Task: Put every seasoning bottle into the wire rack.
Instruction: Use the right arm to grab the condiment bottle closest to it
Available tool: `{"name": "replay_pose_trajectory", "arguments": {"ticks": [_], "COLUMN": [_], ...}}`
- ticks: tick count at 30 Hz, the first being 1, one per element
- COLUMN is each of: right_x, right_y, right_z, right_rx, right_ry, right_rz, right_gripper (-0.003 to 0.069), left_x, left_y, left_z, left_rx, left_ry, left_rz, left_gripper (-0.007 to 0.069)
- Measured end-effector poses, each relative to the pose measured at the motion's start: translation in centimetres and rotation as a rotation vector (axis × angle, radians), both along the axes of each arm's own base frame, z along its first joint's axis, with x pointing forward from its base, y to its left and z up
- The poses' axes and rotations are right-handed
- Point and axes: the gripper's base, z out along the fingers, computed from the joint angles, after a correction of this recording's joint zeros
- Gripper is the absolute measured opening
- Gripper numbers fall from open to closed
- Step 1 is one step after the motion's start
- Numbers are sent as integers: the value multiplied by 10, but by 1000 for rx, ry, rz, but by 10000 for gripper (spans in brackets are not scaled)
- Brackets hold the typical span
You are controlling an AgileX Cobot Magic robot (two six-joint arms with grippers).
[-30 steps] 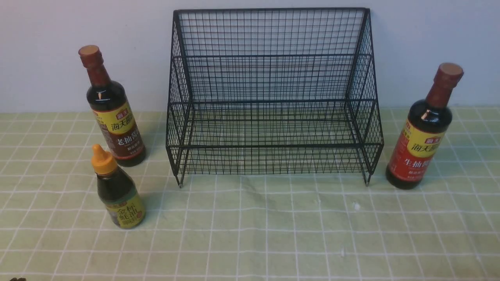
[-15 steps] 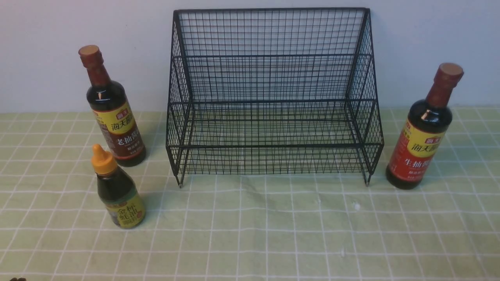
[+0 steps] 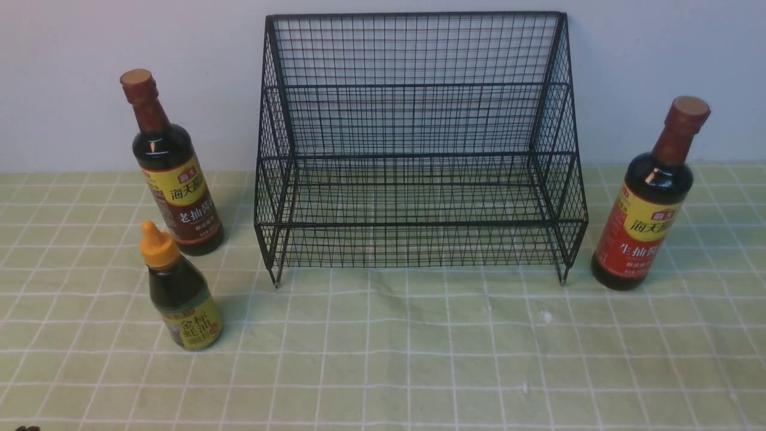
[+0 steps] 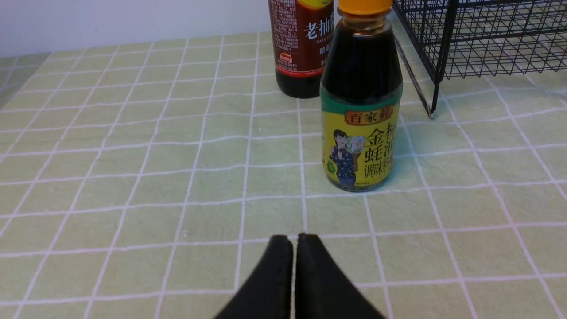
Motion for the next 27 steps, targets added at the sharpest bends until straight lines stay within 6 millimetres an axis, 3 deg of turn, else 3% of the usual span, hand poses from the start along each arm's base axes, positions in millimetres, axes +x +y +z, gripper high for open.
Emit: {"name": "replay_pose_trajectory", "arguments": {"ticks": [2,7,10,14,20,24,25,27], "right_x": [-1,-6,7,43,91,138,138,158], "right_y": [0,6,8,12,18,24,24,25], "right_z": [6,60,92,123,149,162,162,162], "right_rx": [7,-108,-249,-411,-513,-507,-507,-511], "right_ry": [-4,55,228,432,506,550,550,577], "right_rz": [7,54,71,117,171,215,215,225], "right_gripper": [-13,-13,-10,6,69,195,195,265], "left_x": [0,0,0,0,0,0,0,0], "left_y": [0,0,0,0,0,0,0,0], "left_z": [0,0,0,0,0,0,0,0], "left_rx": [0,0,0,0,0,0,0,0], "left_ry": [0,0,0,0,0,0,0,0], "left_rz": [0,0,0,0,0,0,0,0], "left_gripper": [-6,-6,-6,-6,-6,-6,-6,-6]}}
